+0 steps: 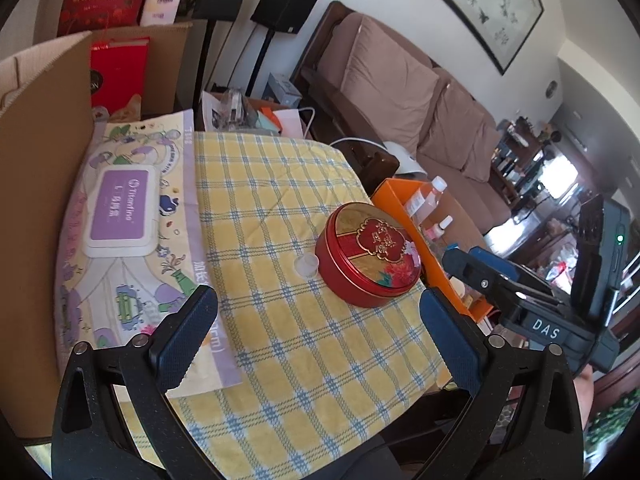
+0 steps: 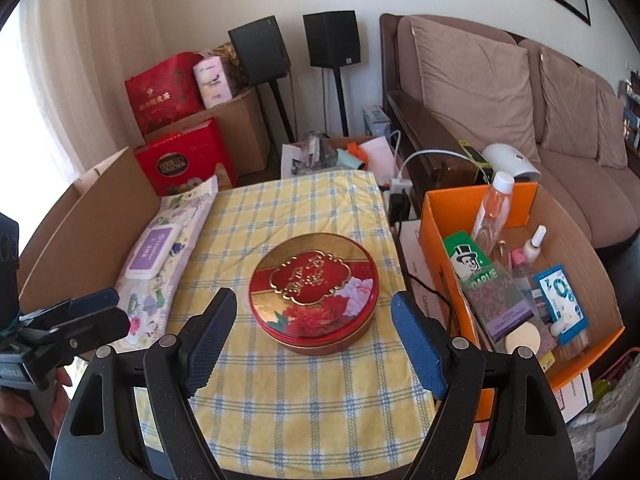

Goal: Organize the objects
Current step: 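Move both tools back over the table toward the red round tin, then grasp the red round tin by its rim with the left gripper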

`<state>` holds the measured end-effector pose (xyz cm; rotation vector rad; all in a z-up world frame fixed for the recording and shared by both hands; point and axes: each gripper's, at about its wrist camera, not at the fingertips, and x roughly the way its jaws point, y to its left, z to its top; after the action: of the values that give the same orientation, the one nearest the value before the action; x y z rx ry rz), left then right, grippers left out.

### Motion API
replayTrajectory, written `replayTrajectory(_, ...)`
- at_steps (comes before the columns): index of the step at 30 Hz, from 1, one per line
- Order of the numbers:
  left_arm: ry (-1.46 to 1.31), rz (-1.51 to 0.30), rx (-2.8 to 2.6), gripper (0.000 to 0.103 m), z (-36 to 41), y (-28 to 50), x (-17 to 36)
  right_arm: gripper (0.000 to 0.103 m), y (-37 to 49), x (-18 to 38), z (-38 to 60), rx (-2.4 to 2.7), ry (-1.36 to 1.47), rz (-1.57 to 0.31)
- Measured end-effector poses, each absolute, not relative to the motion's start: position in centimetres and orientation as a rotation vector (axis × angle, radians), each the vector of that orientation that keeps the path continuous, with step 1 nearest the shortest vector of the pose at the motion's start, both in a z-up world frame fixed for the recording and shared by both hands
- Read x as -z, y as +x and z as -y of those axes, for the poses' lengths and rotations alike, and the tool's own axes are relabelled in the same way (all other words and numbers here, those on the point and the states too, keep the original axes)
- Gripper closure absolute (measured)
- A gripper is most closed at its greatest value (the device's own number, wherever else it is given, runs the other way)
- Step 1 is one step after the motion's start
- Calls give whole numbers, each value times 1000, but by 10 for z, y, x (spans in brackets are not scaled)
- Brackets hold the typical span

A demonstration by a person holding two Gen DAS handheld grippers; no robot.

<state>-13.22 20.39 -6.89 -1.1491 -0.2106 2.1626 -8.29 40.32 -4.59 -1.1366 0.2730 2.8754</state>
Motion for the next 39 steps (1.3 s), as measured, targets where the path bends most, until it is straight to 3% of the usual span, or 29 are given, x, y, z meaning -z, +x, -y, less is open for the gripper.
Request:
replayTrajectory(10, -1234, 283, -2085, 2, -232, -163, 90, 22, -98, 68, -416, -2846, -1190, -344)
replayTrajectory(21, -1291, 324, -2026, 5, -270, -201, 108, 24, -113, 91, -443, -2826, -1235, -611)
replayTrajectory(26, -1309, 273, -2014, 21, -287, -209, 116, 31, -119, 101, -451, -2832, -1252, -735)
replayTrajectory(33, -1336, 283, -1963, 23, -301, -213, 128, 37, -122, 113, -459, -2812, -1284, -856)
replayTrajectory(39, -1349, 272, -1937, 38, -310, -210, 134, 37, -123, 118, -461, -2788, -1299, -927)
